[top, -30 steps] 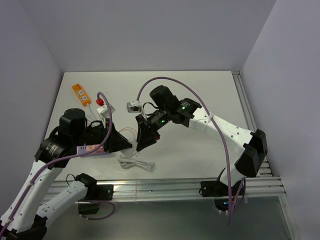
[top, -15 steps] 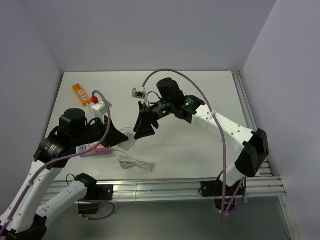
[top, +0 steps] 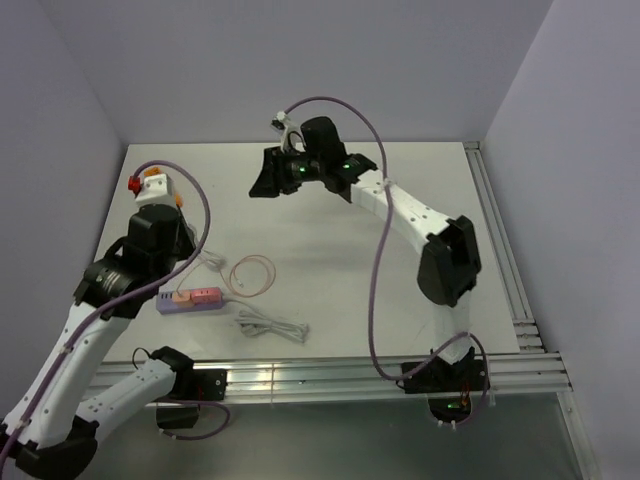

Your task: Insert the plug

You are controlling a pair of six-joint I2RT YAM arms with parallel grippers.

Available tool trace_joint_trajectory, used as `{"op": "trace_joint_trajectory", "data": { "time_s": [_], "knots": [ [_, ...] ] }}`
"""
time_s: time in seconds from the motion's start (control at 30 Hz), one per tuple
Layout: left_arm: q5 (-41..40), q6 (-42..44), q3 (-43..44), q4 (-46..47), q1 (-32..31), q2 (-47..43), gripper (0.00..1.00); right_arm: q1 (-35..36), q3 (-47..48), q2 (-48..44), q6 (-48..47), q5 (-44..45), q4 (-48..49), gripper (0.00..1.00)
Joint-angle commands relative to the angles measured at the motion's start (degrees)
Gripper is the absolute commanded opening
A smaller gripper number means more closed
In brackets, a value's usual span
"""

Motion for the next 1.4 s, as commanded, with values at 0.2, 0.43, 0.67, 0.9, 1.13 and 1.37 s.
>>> {"op": "trace_joint_trajectory", "data": {
  "time_s": [0.2,0.43,0.67,0.9,1.13,1.37],
  "knots": [
    [3.9,2.4,6.0,11.4,25.3,16.1,0.00,3.7,22.2,20.8,0.1,6.3,-5.1,0.54],
    [1.3,-1.8,12.9,16.9,32.6,28.8,0.00,3.6,22.9,24.6,0.8,-1.1,1.3,0.58],
    [3.6,-2.2,19.8,22.0,35.9,43.4,0.00,3.6,26.0,26.8,0.2,0.6,0.9,0.59],
    [8.7,1.2,29.8,22.4,38.0,59.4,0.00,2.3,17.9,23.6,3.0,-1.8,7.5,0.59],
    [10.1,3.0,32.1,24.4,39.3,64.6,0.00,0.7,14.3,23.7,-0.5,0.9,8.9,0.59],
    [12.7,7.8,35.4,24.8,40.6,66.5,0.00,-3.5,14.7,30.7,2.6,-5.8,14.6,0.59]
  ]
}}
